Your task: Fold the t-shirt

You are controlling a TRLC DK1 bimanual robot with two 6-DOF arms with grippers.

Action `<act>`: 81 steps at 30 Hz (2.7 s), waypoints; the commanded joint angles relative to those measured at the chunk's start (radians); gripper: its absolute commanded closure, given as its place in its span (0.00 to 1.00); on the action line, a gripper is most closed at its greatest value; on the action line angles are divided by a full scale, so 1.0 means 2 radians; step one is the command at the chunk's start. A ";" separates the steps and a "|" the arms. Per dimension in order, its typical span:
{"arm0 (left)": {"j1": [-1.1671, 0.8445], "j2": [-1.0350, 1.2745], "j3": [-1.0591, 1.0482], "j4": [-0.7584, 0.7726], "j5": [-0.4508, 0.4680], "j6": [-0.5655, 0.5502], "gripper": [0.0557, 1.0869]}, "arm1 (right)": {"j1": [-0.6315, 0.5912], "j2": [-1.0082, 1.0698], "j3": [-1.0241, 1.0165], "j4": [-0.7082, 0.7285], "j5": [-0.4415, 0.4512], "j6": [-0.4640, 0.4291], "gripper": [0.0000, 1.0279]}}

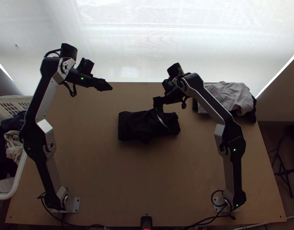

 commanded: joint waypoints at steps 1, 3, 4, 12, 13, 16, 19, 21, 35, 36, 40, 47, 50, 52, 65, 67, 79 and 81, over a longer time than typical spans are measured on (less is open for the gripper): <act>-0.015 0.011 0.014 0.002 -0.026 0.002 0.04 | -0.026 0.041 0.018 -0.042 -0.062 0.054 0.05; -0.016 0.014 0.015 0.002 -0.030 0.002 0.04 | -0.028 0.041 0.007 -0.046 -0.083 0.061 0.05; -0.016 0.017 0.015 0.002 -0.031 0.002 0.04 | -0.028 0.041 0.003 -0.051 -0.089 0.062 0.05; -0.020 0.032 0.015 0.002 -0.041 0.002 0.04 | -0.019 0.016 -0.044 -0.078 -0.122 0.067 0.06; -0.020 0.034 0.015 0.002 -0.041 0.001 0.04 | -0.019 0.010 -0.051 -0.078 -0.121 0.070 0.06; -0.021 0.037 0.015 0.003 -0.042 0.001 0.04 | -0.016 0.002 -0.078 -0.078 -0.120 0.065 0.07; -0.023 0.038 0.015 0.005 -0.043 0.001 0.04 | -0.011 -0.004 -0.086 -0.073 -0.120 0.062 0.07; -0.023 0.039 0.015 0.006 -0.043 0.001 0.04 | -0.006 -0.006 -0.083 -0.070 -0.120 0.062 0.10; -0.020 0.037 0.015 0.006 -0.045 0.001 0.04 | 0.007 0.045 -0.088 -0.013 -0.096 0.060 0.25; -0.019 0.036 0.015 0.007 -0.045 0.001 0.04 | 0.006 0.049 -0.089 -0.007 -0.093 0.060 0.33; -0.016 0.034 0.015 0.005 -0.045 0.003 0.04 | 0.008 0.040 -0.090 0.020 -0.069 0.054 0.97; -0.014 0.034 0.015 0.005 -0.045 0.004 0.04 | 0.037 -0.015 -0.089 0.024 -0.027 0.048 0.97; -0.017 0.034 0.015 0.007 -0.045 0.004 0.04 | 0.057 -0.027 -0.077 0.024 -0.014 0.048 0.97; -0.019 0.035 0.016 0.008 -0.045 0.004 0.04 | 0.063 -0.031 -0.070 0.024 -0.010 0.049 0.97; -0.014 0.031 0.017 0.008 -0.045 0.004 0.04 | 0.030 -0.054 -0.067 -0.009 0.019 0.053 0.97; -0.014 0.031 0.017 0.008 -0.045 0.004 0.04 | 0.023 -0.058 -0.071 -0.025 0.023 0.053 0.97; -0.021 0.030 0.018 0.008 -0.045 0.004 0.04 | -0.024 -0.088 -0.170 -0.002 0.028 0.048 0.97; -0.023 0.030 0.018 0.008 -0.045 0.003 0.04 | -0.024 -0.087 -0.184 0.014 0.028 0.046 0.97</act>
